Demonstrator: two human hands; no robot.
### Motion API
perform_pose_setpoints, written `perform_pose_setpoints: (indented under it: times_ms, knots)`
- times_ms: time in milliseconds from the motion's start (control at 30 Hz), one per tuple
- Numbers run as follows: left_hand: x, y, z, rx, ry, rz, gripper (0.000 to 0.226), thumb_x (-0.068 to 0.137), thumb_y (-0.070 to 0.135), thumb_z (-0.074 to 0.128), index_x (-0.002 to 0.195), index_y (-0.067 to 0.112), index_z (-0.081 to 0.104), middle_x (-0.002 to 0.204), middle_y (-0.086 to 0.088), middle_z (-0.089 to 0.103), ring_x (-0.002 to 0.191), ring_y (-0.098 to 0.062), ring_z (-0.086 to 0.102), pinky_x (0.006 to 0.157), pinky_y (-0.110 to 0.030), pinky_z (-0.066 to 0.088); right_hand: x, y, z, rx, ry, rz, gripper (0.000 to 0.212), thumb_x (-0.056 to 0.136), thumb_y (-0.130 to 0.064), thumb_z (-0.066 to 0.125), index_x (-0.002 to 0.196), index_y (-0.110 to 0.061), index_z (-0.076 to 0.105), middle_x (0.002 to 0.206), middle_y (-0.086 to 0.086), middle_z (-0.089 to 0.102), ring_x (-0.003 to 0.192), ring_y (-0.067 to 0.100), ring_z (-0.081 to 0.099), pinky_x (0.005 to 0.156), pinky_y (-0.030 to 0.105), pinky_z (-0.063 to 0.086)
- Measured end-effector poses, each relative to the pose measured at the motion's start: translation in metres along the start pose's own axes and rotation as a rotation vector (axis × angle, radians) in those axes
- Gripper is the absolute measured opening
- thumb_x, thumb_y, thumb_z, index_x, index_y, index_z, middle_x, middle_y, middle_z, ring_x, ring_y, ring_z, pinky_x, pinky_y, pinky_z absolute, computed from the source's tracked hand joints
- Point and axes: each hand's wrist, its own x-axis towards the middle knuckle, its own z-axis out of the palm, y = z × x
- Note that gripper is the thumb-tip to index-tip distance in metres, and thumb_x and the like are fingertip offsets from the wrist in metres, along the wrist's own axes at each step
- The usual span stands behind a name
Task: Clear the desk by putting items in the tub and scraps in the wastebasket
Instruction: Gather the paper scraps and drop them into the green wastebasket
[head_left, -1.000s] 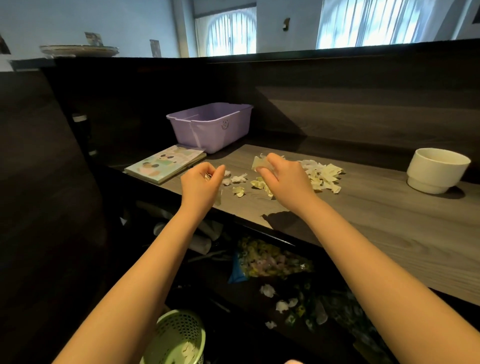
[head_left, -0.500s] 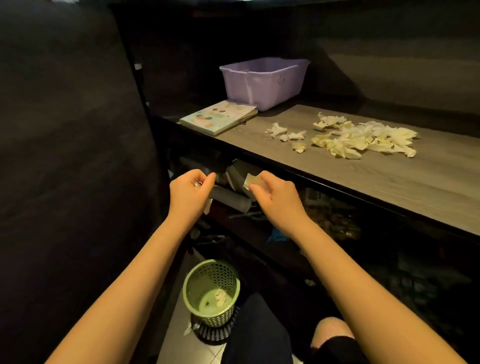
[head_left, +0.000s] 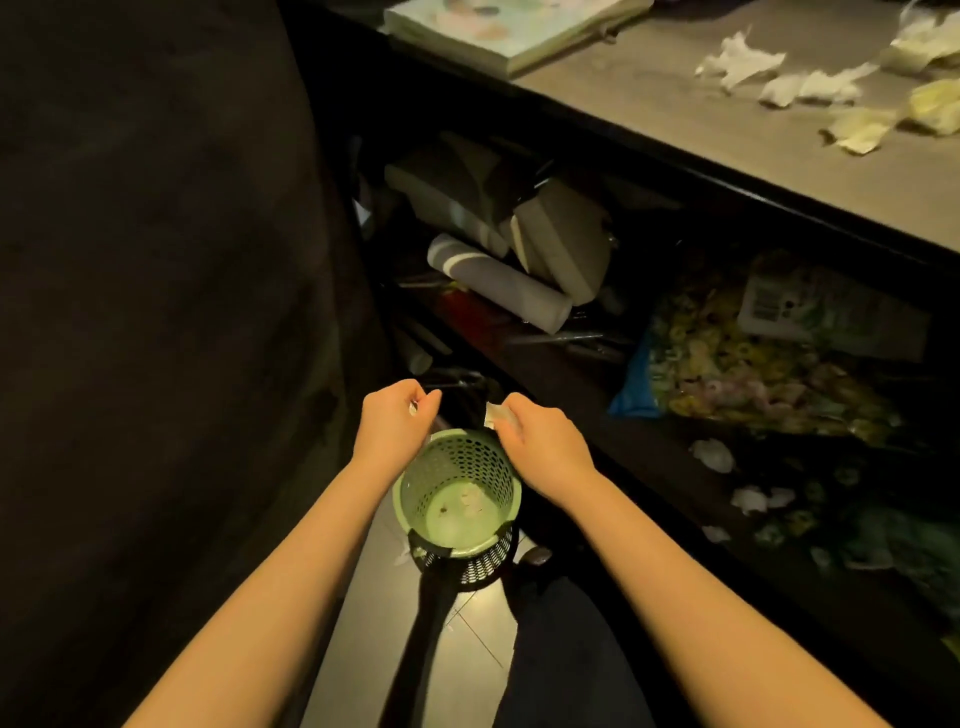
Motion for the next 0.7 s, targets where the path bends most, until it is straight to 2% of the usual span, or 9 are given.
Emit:
perform_pose_setpoints:
  times_ms: [100,200,300,400,500,633,700]
  knots:
    - [0.011,-0.032,0.027,0.109,-0.107,-0.068,0.034,0.092,0.027,0.054,0.061,0.015,0.046,0.054,0.007,0.046,0.056,-0.007,0.044,0.052,-0.026,0.029,0.02,0.016,0.035,-0.091,-0.123,0.022,0.02,0.099,-0.031,0.038,0.091,-0.014,0.046,0.086,0.009,0.062,0.079,0.033,0.058,0.057,0.033,0.033]
    - [0.018,-0.065,0.054,0.192,-0.214,-0.116,0.037,0.092,0.026,0.053,0.058,0.019,0.038,0.058,0.003,0.045,0.067,-0.022,0.052,0.058,-0.029,0.032,0.039,0.035,0.066,-0.207,-0.236,0.05,0.024,0.099,-0.033,0.038,0.098,-0.013,0.051,0.099,0.011,0.064,0.091,0.035,0.06,0.063,0.034,0.036]
    - [0.023,-0.09,0.079,0.284,-0.319,-0.096,0.029,0.092,0.024,0.05,0.066,0.012,0.047,0.073,-0.011,0.06,0.081,-0.03,0.059,0.064,-0.036,0.041,0.055,0.05,0.092,-0.23,-0.282,0.107,0.021,0.097,-0.029,0.041,0.098,-0.012,0.053,0.105,0.011,0.063,0.095,0.034,0.059,0.065,0.033,0.036]
    - [0.031,-0.104,0.106,0.4,-0.441,-0.041,0.023,0.093,0.025,0.048,0.085,0.006,0.059,0.091,-0.015,0.066,0.09,-0.031,0.06,0.066,-0.034,0.039,0.067,0.063,0.111,-0.237,-0.308,0.161,0.013,0.094,-0.022,0.044,0.095,-0.013,0.052,0.105,0.01,0.063,0.095,0.033,0.059,0.065,0.032,0.036]
    - [0.038,-0.112,0.132,0.467,-0.54,-0.018,0.023,0.093,0.022,0.044,0.092,0.004,0.059,0.097,-0.014,0.065,0.094,-0.031,0.059,0.065,-0.032,0.034,0.079,0.076,0.123,-0.232,-0.317,0.199,0.016,0.093,-0.021,0.045,0.102,-0.012,0.055,0.108,0.01,0.062,0.099,0.032,0.059,0.067,0.032,0.038]
    - [0.042,-0.125,0.159,0.489,-0.638,-0.04,0.022,0.092,0.025,0.048,0.098,0.006,0.057,0.104,-0.013,0.064,0.097,-0.03,0.059,0.072,-0.035,0.04,0.096,0.087,0.141,-0.221,-0.348,0.231,0.016,0.093,-0.019,0.046,0.103,-0.012,0.056,0.11,0.01,0.062,0.102,0.032,0.058,0.069,0.032,0.04]
    - [0.043,-0.132,0.166,0.466,-0.673,-0.087,0.027,0.091,0.029,0.052,0.108,0.008,0.054,0.11,-0.014,0.063,0.101,-0.03,0.059,0.079,-0.037,0.045,0.103,0.089,0.15,-0.227,-0.373,0.248,0.018,0.093,-0.017,0.046,0.107,-0.01,0.055,0.113,0.012,0.061,0.104,0.032,0.058,0.072,0.035,0.042]
